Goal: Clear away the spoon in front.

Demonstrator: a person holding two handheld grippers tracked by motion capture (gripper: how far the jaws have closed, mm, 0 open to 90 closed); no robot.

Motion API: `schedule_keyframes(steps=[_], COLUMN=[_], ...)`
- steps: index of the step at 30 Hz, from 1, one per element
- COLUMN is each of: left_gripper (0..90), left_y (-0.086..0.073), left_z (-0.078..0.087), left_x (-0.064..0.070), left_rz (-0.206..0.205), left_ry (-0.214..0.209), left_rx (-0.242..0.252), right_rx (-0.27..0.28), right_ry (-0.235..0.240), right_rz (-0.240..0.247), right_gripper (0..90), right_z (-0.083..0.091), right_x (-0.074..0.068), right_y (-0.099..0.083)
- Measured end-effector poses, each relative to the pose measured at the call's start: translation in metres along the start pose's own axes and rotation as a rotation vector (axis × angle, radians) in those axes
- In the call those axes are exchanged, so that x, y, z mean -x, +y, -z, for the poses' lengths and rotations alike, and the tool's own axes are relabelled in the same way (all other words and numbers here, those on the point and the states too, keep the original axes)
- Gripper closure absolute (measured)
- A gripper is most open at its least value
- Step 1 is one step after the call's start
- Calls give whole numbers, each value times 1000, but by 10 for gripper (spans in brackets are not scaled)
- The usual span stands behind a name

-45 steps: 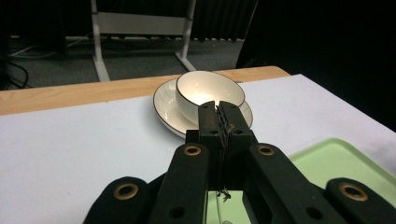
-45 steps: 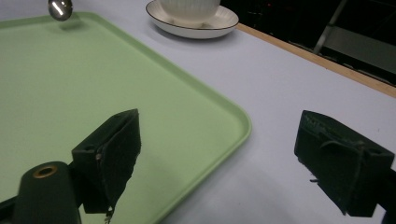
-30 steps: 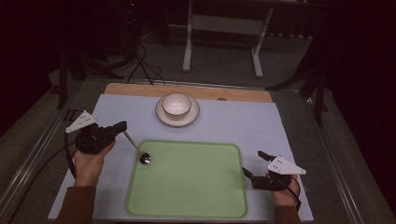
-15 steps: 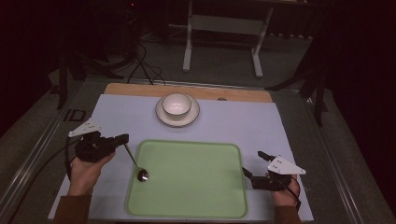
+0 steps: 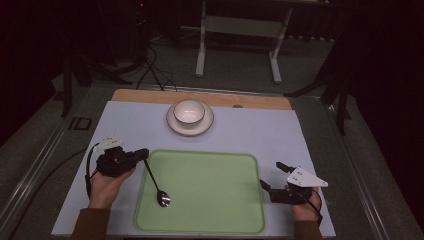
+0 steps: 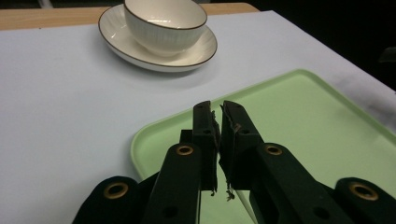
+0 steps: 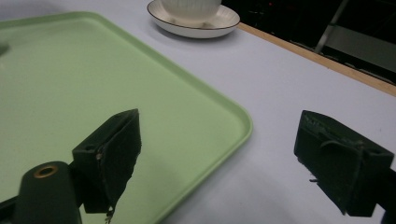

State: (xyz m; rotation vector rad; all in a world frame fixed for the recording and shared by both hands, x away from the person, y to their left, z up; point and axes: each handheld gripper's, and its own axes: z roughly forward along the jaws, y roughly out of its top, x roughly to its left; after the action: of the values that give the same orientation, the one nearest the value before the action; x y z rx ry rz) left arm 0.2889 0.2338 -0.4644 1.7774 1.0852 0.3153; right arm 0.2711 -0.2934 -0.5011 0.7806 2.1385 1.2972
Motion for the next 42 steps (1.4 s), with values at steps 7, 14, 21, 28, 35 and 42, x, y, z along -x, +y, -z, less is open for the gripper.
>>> schedule_keyframes(steps=[7, 14, 21, 28, 35, 42], left_gripper=[829, 812, 817, 801, 790, 779], left_y=[-8, -15, -20, -25, -28, -32], left_z=[-10, -23, -34, -41, -48, -54], left_x=[-5, -7, -14, -16, -14, -19], left_rz=[-3, -18, -11, -4, -17, -10], left_ry=[13, 30, 43, 19, 17, 22], left_rx=[-6, -29, -48, -31, -37, -51], right_rx=[-4, -10, -12, -16, -18, -24], right_ry=[-3, 3, 4, 4, 6, 8], right_rz=[4, 6, 6, 6, 7, 8], right_gripper=[145, 145, 145, 145, 145, 145], right_z=[-1, -1, -1, -2, -2, -3], right_x=[-1, -2, -2, -2, -2, -2], right_y=[0, 0, 0, 0, 0, 0])
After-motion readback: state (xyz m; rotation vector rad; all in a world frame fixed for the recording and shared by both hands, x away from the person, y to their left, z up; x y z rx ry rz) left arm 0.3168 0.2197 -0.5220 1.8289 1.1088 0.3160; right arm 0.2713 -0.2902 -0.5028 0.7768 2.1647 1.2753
